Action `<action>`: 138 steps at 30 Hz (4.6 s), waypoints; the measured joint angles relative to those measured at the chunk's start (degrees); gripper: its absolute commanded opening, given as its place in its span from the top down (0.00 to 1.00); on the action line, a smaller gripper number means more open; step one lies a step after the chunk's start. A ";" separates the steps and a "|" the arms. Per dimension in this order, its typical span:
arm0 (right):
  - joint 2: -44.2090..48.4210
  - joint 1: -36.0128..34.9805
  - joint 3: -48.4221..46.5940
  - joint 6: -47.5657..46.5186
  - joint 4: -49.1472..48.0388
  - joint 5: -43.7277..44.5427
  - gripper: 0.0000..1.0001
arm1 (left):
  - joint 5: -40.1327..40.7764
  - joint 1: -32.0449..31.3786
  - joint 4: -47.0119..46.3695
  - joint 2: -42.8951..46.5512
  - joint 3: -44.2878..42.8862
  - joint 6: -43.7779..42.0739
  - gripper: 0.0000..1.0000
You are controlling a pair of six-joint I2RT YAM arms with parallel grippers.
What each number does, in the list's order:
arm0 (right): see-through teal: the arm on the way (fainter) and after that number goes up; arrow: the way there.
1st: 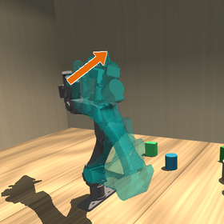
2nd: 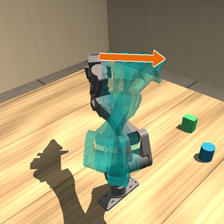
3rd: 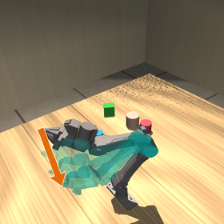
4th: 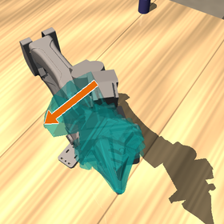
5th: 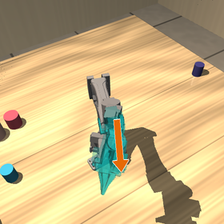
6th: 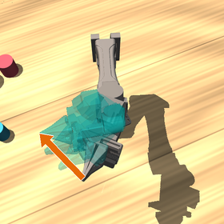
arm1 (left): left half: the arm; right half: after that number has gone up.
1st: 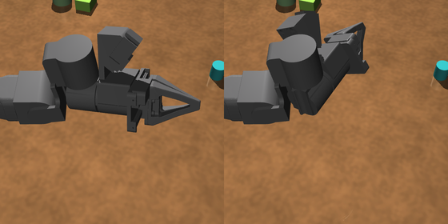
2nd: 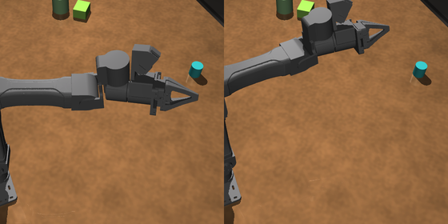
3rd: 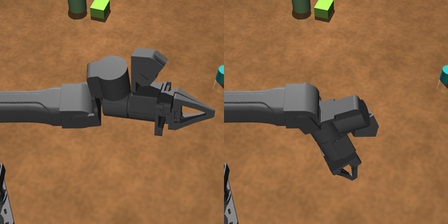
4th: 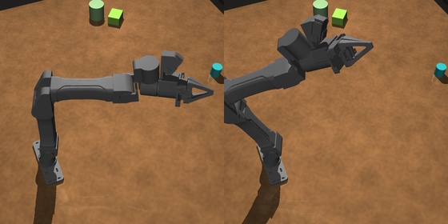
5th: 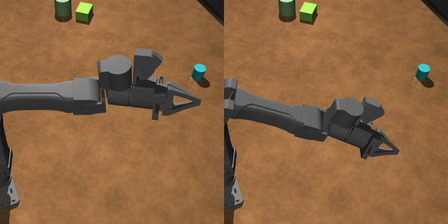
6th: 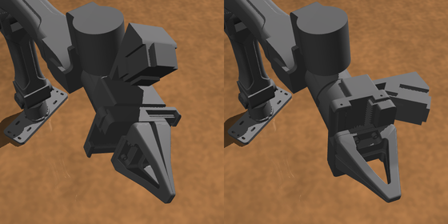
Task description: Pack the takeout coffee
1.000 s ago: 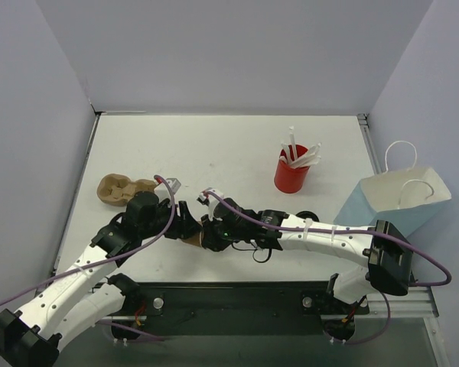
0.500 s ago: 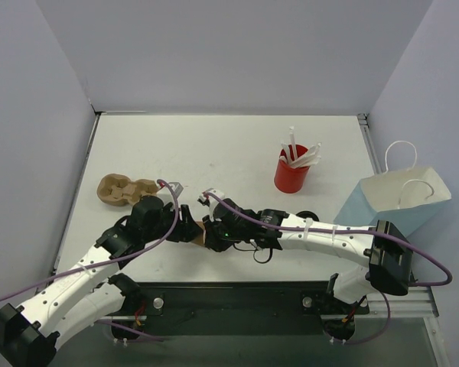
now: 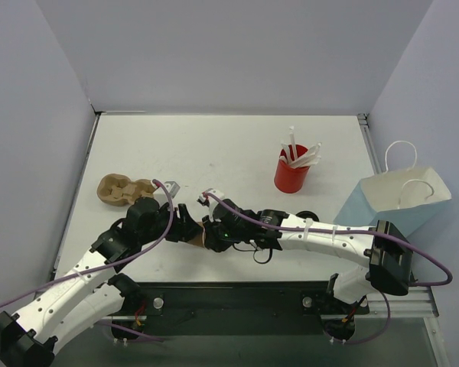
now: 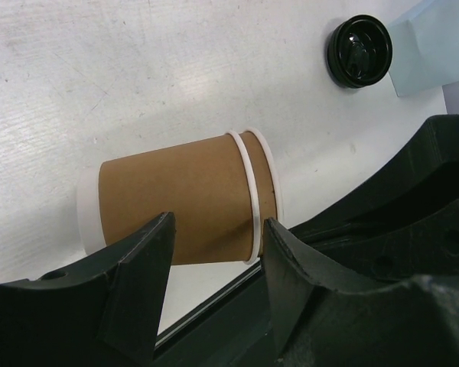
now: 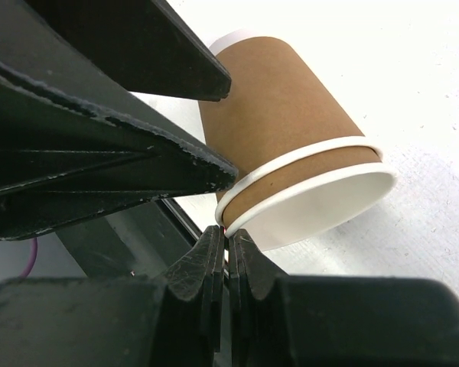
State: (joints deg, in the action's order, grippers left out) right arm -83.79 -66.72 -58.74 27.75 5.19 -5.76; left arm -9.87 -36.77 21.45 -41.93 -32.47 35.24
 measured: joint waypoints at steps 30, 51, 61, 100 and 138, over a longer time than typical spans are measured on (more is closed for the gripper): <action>0.00 -0.11 -0.72 0.02 2.36 1.03 1.00 | -1.31 -0.04 -4.68 -1.97 3.85 1.51 0.42; -4.98 -0.09 -12.61 -2.14 10.34 2.32 1.00 | 21.86 -0.04 11.76 4.74 -2.93 5.90 0.40; -6.38 1.42 -15.30 -3.41 11.80 4.33 1.00 | 24.90 -0.04 14.34 -0.48 -3.58 2.95 0.46; 20.59 10.19 5.38 -1.03 14.43 12.24 1.00 | 46.45 -13.27 10.43 -41.42 -20.04 -8.94 1.00; 25.53 7.37 7.85 -0.37 14.86 12.48 1.00 | 4.37 40.22 49.27 -15.78 -17.31 14.88 1.00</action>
State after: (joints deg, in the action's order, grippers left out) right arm -58.26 -59.35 -50.89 27.38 20.05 6.72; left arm -5.50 3.44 70.72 -57.71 -49.78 50.13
